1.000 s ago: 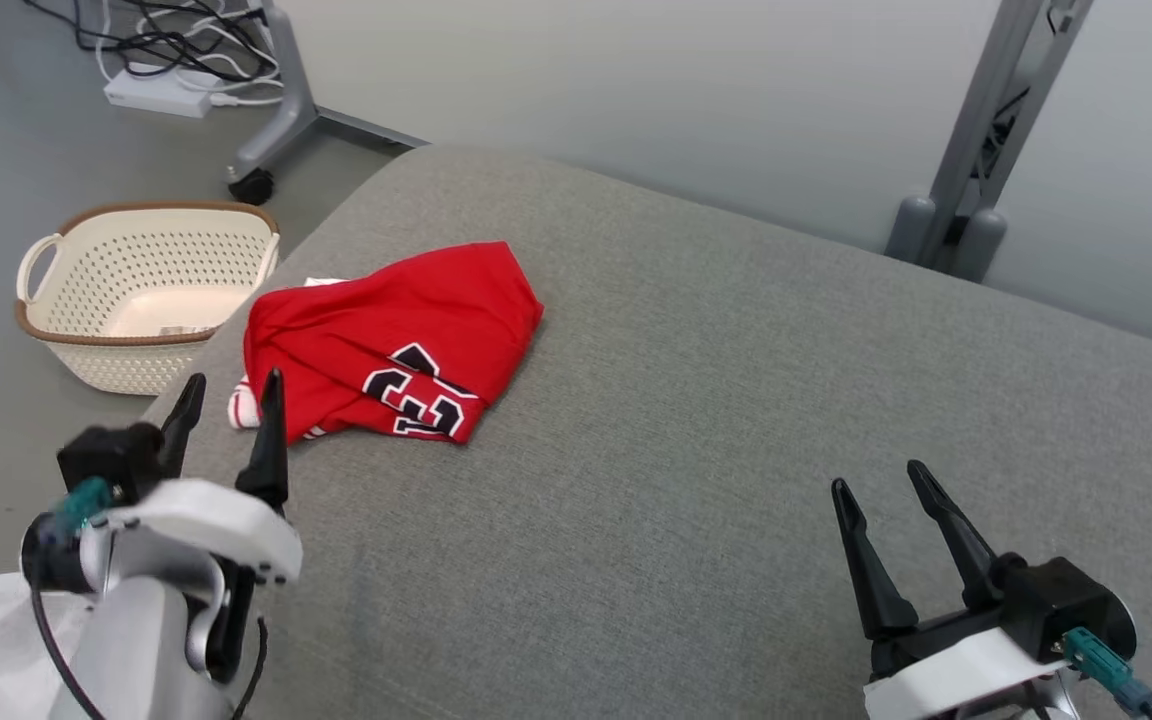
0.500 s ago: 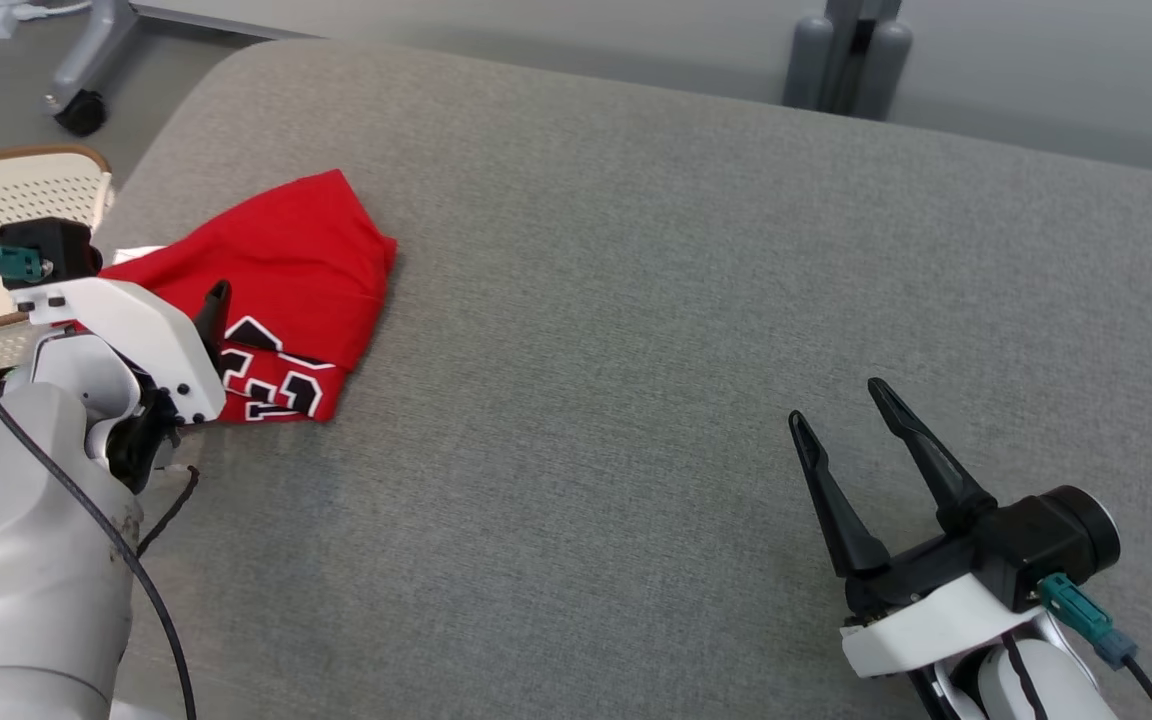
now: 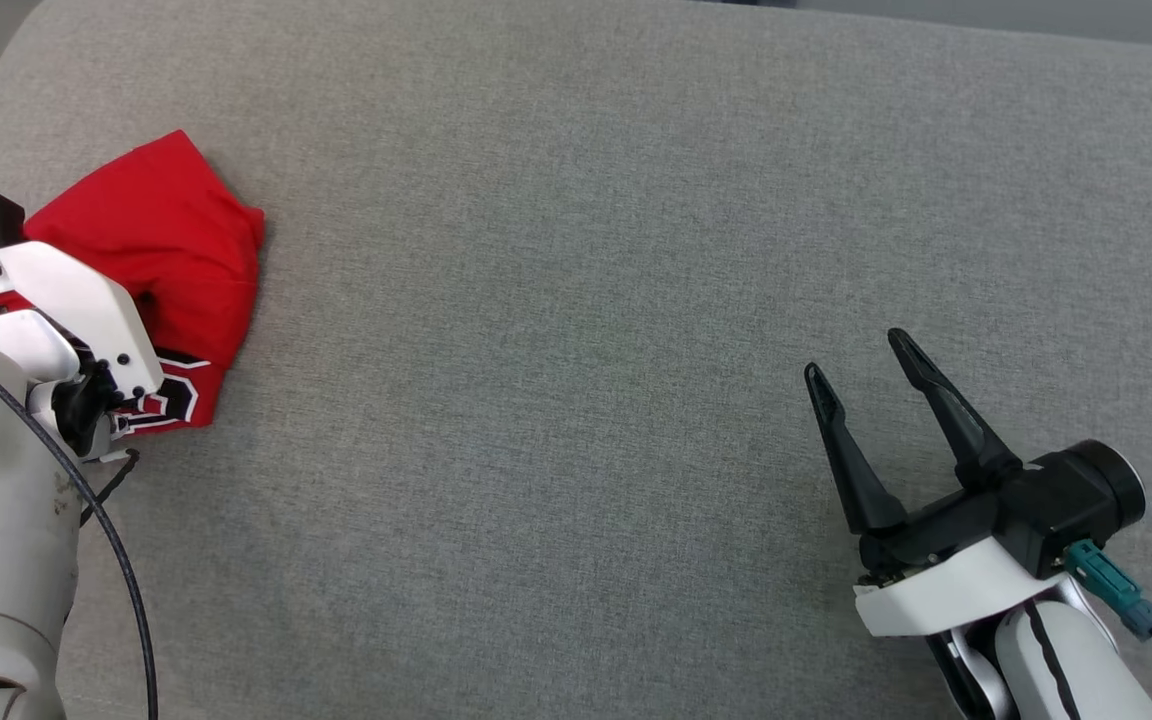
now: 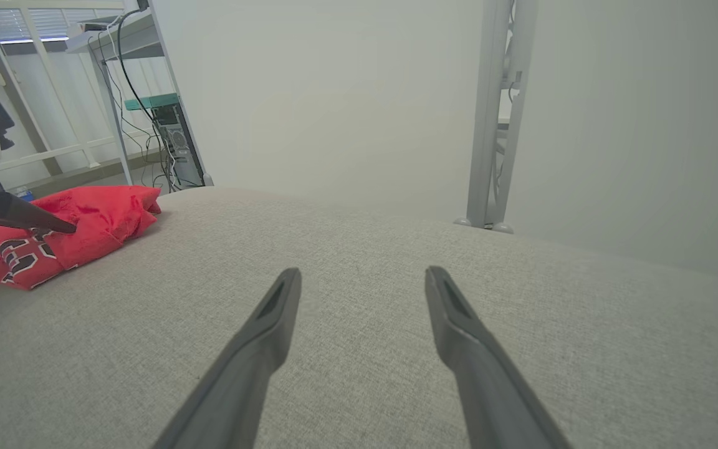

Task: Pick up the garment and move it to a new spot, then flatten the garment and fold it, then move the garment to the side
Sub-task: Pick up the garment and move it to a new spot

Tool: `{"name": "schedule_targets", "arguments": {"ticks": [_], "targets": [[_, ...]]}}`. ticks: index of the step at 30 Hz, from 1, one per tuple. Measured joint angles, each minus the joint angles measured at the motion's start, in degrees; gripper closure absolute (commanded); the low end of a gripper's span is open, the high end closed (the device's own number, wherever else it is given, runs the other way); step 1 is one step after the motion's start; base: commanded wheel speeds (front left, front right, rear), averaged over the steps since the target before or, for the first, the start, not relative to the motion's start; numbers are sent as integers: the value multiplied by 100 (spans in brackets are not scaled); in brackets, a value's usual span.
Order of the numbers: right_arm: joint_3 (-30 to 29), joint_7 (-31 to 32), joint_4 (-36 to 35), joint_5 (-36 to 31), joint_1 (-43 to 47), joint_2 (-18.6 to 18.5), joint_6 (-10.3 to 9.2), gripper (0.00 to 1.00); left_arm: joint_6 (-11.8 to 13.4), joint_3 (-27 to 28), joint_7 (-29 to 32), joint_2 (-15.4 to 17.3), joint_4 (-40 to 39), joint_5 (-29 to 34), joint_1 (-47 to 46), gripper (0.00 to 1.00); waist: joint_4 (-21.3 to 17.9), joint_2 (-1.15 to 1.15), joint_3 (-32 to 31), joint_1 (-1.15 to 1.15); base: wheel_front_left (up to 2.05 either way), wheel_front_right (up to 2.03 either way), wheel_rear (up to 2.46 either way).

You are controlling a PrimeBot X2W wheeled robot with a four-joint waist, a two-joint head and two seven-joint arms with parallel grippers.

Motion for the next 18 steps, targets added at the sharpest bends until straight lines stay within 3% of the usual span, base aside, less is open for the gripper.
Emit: {"name": "schedule_targets", "arguments": {"ticks": [5, 6, 7, 8, 18], "targets": [[-33, 0, -66, -35, -34, -29, 0, 0, 149, 14, 5, 1, 104, -45, -94, 0, -94, 0, 137, 0, 0, 0, 0], [-42, 0, -77, -35, -47, -31, 0, 0, 183, 23, 16, -3, 124, -60, -95, 11, -102, 0, 161, 0, 0, 0, 0], [-54, -1, -90, -35, -50, -34, 0, 0, 213, 36, 31, -4, 136, -74, -103, 74, -105, 0, 177, 0, 0, 0, 0], [-64, 0, -90, -36, -47, -46, 0, 0, 223, 44, 30, -9, 144, -97, -116, 100, -103, 0, 188, 0, 0, 0, 0], [-25, 0, 9, -43, -45, -8, 0, 0, 171, 53, -560, -115, 186, -212, -133, 100, -37, 0, -6, 0, 0, 0, 0]]}}
